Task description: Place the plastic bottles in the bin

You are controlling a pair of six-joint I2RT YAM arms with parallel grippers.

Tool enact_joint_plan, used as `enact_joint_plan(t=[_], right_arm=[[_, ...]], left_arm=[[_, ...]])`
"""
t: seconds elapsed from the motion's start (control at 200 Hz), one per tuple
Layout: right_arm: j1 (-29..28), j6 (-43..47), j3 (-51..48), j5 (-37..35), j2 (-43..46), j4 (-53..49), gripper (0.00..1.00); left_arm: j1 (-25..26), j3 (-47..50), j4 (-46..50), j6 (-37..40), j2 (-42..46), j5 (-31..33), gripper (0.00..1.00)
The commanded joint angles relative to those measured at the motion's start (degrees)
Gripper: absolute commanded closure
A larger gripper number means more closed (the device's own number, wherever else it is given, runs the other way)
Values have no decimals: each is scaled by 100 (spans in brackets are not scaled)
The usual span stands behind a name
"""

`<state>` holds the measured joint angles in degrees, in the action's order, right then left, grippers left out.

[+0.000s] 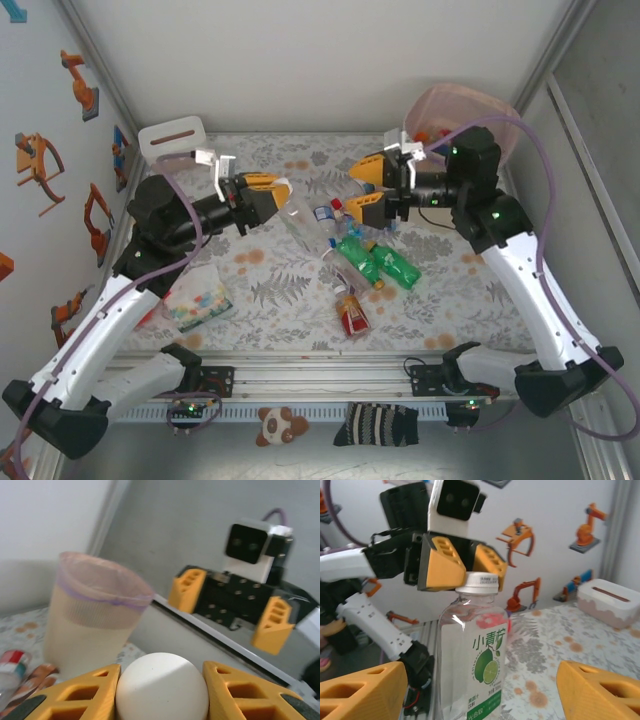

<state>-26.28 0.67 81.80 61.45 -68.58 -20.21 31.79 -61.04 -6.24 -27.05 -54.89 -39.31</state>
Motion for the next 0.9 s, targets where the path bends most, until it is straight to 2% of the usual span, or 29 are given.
enact_joint_plan(t=[0.0, 0.26, 0.461, 0.626, 0.896], right_arm=[[-338, 527, 171, 314, -102, -21, 20], [-1216, 612, 446, 174, -442, -171, 14], [-1582, 610, 725, 40, -751, -686, 11], [-1643, 744, 623, 322, -771, -942, 14], [-1687, 895, 613, 566, -773, -1244, 30]], left_arm=[[33, -62, -778, 261, 134, -974, 99], [197, -226, -1258, 122, 94, -1492, 100], [309, -332, -1298, 131, 63, -1698, 100], [335, -351, -1354, 155, 110, -1704, 100], [336, -372, -1235, 261, 168, -1651, 100]])
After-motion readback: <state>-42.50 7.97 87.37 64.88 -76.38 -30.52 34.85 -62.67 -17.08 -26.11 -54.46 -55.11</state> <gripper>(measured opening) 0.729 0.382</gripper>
